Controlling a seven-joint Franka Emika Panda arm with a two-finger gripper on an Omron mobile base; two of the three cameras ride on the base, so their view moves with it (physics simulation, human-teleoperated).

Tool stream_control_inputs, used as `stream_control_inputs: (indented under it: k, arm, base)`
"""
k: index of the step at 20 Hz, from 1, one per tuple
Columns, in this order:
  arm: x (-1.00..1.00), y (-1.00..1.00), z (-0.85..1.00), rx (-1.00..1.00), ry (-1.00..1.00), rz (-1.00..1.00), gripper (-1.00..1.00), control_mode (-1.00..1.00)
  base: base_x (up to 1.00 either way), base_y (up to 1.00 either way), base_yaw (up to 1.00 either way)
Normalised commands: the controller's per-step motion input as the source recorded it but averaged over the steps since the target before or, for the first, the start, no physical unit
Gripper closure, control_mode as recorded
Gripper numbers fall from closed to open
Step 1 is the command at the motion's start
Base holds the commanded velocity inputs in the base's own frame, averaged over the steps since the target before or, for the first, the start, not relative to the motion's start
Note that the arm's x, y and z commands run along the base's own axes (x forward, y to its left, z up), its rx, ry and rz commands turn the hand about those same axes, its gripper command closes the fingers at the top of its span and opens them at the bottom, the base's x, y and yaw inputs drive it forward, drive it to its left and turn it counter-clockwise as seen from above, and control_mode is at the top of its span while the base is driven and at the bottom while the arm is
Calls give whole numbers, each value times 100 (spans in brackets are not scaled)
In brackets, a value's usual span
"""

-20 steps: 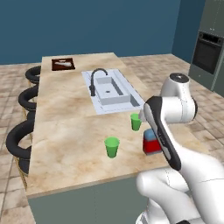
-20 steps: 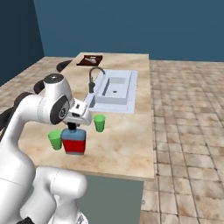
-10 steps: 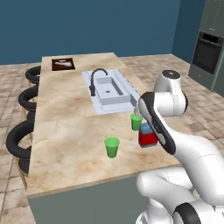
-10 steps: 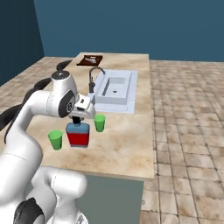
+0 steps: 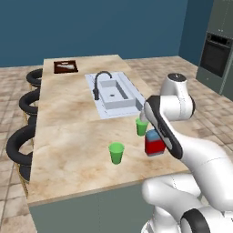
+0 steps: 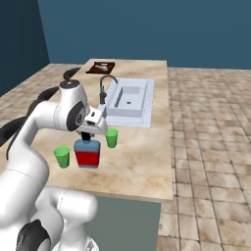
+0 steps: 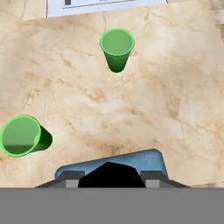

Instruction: Place the drinks on the dining counter in a tight cluster.

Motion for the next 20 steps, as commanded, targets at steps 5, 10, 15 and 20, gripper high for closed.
stream_control_inputs:
  k: [5, 10, 15, 20]
  arm:
    - [-20, 0, -18, 0, 0, 0, 100, -100]
    - [2, 12, -37, 0, -5, 0, 100, -100]
    - [15, 3, -3, 0, -5, -5, 100, -100]
    - [15, 1, 0, 0, 0, -5, 100, -100]
  base:
    - [0, 0, 0]
    - [0, 0, 0]
    - [0, 0, 0]
    - [0, 0, 0]
